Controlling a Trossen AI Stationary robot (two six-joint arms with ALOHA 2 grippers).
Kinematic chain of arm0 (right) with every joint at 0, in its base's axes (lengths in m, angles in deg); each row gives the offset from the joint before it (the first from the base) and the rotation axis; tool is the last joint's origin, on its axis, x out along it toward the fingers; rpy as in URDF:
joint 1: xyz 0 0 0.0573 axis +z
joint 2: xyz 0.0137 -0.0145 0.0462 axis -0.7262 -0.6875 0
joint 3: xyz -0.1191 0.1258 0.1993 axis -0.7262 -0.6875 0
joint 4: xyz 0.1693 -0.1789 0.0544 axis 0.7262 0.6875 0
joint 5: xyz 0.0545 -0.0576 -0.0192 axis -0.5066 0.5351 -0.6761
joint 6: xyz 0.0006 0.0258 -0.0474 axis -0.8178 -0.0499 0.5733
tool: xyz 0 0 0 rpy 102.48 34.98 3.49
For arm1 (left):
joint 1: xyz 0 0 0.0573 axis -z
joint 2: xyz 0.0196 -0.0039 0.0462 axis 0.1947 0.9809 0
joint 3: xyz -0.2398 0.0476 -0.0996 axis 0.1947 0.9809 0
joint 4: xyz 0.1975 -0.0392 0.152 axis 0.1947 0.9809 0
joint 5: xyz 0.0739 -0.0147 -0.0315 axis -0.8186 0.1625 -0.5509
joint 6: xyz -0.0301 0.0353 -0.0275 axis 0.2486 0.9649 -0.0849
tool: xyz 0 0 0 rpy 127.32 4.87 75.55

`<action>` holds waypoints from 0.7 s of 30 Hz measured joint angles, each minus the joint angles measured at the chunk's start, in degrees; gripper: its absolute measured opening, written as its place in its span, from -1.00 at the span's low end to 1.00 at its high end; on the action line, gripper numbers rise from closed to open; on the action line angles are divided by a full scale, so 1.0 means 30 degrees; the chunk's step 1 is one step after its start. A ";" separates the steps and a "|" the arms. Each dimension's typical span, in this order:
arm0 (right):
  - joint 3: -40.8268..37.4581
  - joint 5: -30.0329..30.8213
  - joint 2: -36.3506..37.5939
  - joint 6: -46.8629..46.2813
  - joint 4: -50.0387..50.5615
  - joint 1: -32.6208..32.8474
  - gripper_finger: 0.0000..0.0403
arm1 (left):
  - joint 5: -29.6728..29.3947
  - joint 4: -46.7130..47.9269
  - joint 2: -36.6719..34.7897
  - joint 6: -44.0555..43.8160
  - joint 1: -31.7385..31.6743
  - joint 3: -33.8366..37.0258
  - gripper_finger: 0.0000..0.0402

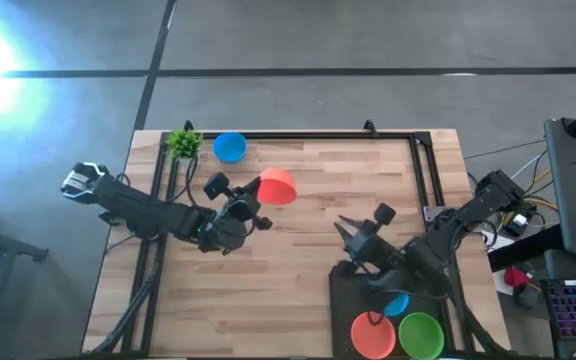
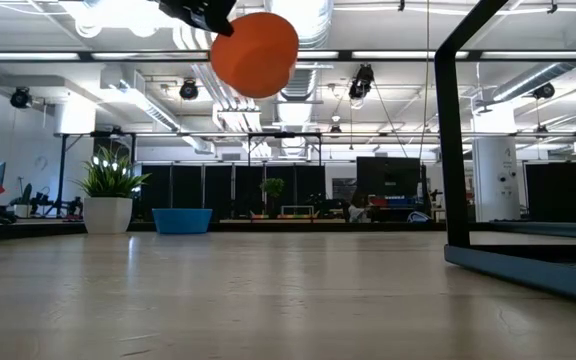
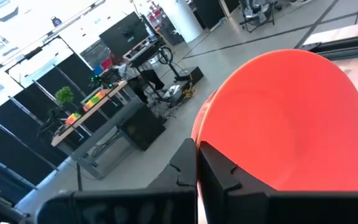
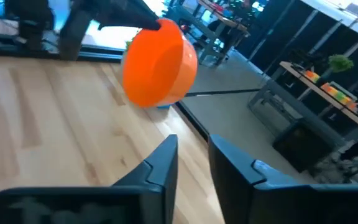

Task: Pick & Place Mini bowls
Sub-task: Stack the orange bowl on the orange bowl on the shelf

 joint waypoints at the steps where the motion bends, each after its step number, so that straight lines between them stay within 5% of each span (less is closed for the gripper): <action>1: 0.0000 0.0044 -0.0124 0.0385 -0.0444 -0.0322 -0.53 | 0.0100 -0.0119 0.0015 0.0089 0.0000 0.0000 -1.00; 10: 0.0000 0.0347 -0.1103 0.3733 -0.3518 -0.2187 -0.33 | 0.1059 -0.2548 0.0466 0.1845 -0.0029 0.0000 -1.00; 21: 0.0000 -0.1068 -0.1630 0.5115 -0.4782 -0.3320 -0.38 | 0.2758 -0.5922 0.1539 0.4627 -0.0029 0.0000 -1.00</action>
